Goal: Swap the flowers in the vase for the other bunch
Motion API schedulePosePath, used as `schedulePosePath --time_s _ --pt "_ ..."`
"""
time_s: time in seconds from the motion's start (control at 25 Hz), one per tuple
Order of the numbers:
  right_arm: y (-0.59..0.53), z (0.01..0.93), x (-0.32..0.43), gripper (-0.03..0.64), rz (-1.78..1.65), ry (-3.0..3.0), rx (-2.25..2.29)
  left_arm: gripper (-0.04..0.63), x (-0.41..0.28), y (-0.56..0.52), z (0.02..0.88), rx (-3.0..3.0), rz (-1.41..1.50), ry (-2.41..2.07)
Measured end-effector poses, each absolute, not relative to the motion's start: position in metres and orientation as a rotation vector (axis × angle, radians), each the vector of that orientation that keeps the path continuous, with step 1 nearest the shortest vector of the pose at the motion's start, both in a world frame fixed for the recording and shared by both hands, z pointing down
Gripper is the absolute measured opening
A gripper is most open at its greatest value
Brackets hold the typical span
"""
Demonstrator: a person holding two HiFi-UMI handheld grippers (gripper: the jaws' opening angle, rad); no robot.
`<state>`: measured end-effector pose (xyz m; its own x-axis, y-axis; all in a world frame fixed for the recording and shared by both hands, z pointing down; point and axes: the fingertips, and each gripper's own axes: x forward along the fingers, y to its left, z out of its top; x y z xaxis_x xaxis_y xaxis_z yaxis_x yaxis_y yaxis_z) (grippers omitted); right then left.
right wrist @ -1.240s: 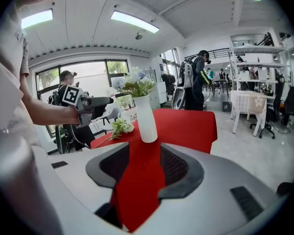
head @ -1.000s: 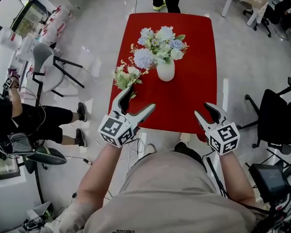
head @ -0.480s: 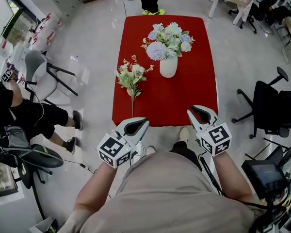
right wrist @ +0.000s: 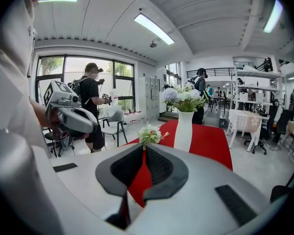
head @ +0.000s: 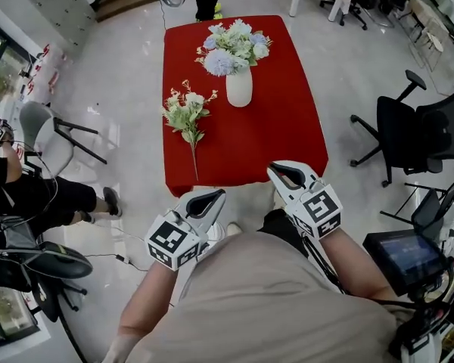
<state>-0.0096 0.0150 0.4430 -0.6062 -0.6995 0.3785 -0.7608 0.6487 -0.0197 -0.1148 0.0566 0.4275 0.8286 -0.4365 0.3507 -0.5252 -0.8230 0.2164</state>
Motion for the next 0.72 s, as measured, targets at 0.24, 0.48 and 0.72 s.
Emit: schedulePosePath --time_s 0.24,0.48,0.72 --pt "0.038 0.445 -0.017 0.025 0.248 -2.534 1.176 0.008 -0.125 0.077 0.434 2.69 0.417 -0.734" --pt "0.06 0.446 -0.035 0.023 0.236 -2.541 1.15 0.008 -0.143 0.096 0.438 2.675 0.41 -0.766" --pt "0.07 0.446 -0.05 0.021 0.214 -2.554 1.106 0.008 -0.156 0.108 0.441 2.663 0.397 -0.806"
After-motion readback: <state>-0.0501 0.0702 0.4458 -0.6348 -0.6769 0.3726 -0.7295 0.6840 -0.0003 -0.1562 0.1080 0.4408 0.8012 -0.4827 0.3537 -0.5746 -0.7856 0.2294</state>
